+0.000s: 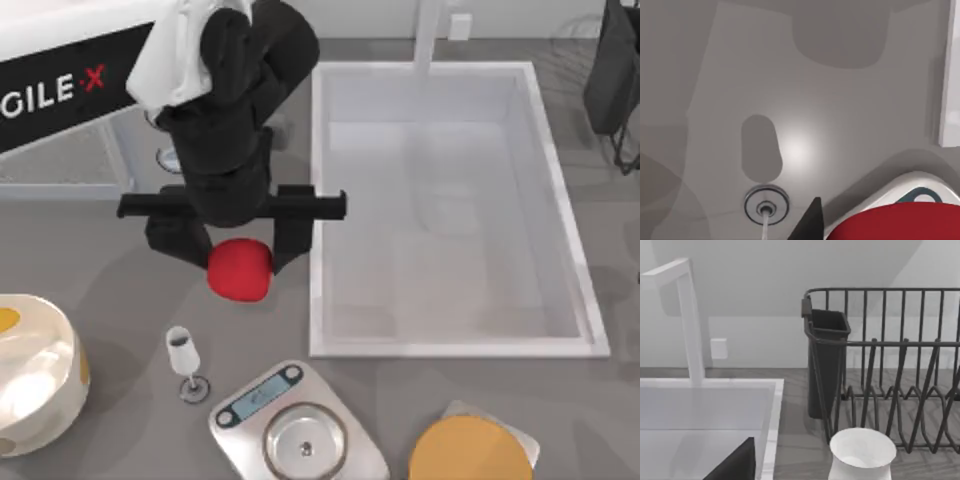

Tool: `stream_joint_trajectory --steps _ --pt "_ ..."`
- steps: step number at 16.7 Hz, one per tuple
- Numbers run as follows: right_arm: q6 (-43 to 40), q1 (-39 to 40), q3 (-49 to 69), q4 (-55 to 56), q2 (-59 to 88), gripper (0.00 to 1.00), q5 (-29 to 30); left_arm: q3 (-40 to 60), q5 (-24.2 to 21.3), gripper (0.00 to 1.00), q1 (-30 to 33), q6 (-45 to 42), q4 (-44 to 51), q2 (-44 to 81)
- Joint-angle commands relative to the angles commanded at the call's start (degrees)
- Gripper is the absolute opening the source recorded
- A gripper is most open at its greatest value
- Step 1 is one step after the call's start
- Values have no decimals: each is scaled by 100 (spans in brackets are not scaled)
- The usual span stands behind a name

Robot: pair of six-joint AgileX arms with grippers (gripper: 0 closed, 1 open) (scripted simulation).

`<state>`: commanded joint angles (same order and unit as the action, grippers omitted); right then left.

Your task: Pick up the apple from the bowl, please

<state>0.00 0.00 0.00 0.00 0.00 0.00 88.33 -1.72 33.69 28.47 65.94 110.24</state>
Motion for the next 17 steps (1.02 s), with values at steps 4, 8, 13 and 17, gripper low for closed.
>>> stream_joint_trajectory --steps 4,8,13,17 --pt "0 0 0 0 0 100 0 -795 75 0 -155 40 -882 88" --pt "0 0 0 0 0 100 0 -1118 166 0 -253 121 -1006 103" --pt "0 0 0 0 0 100 0 -1118 166 15 -253 121 -1006 103" --pt "0 0 0 0 0 100 0 -1118 166 45 -253 121 -1006 103"
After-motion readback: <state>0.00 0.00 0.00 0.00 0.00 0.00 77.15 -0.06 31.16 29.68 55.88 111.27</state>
